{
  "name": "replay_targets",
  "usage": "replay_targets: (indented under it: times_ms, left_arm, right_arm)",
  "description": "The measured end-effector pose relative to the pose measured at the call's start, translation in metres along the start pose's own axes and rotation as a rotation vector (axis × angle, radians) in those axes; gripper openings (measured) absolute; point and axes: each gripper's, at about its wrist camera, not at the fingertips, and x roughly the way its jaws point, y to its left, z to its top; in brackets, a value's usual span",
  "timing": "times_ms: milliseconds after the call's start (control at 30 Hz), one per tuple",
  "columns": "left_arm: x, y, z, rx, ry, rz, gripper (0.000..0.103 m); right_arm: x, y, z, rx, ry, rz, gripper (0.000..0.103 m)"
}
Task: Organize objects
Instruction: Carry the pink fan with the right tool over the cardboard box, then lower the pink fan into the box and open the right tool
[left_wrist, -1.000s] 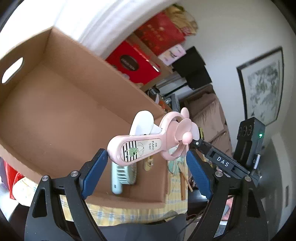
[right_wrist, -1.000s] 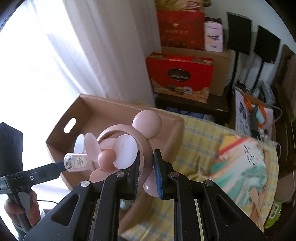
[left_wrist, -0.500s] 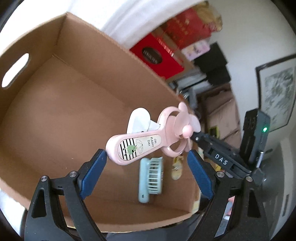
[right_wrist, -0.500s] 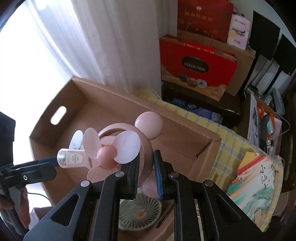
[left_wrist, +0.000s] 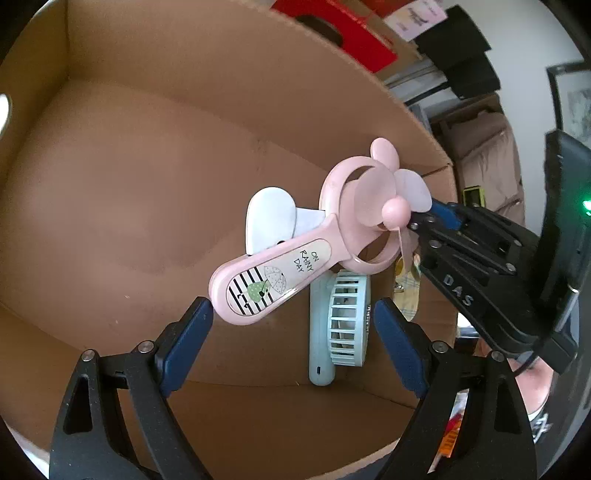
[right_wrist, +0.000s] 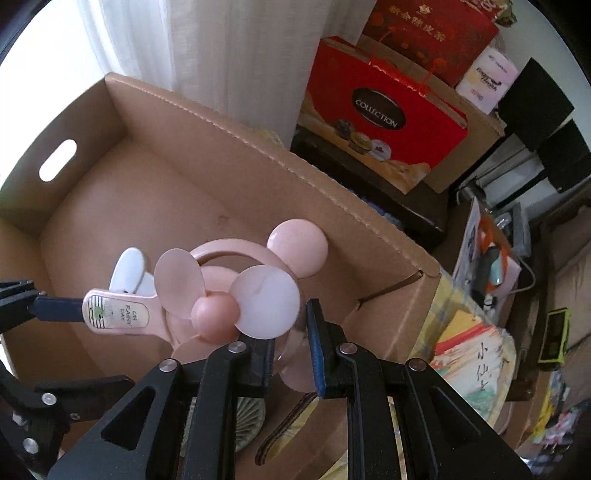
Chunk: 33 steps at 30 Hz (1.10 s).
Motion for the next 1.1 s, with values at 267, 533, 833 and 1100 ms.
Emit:
replay_targets:
  times_ms: [267,533,833,1100]
  left_arm:
    - [0.001,-0.012,-0.002,0.020,-0.008,-0.009,0.087]
    - [-0.015,-0.030,-0.003,0.082,-0.058,0.014,0.090]
    - [-0.046,-0.061,-0.031,0.193,-0.170,0.080,0.100]
    - [-0.055,-0.094,-0.062,0.289,-0.203,0.106,0.103]
  right_arm:
    - [-0.015,0.000,0.001,0.013,-0.043,0.028,0.061]
    - [-0.052,-0.011,-0.010,0.077,-0.113,0.108,0.061]
    - [-0.095,-0.033,-0.051,0.158,-0.170,0.151,0.061]
    - [-0.111,-0.062,-0.100,0.237,-0.176,0.153,0.069]
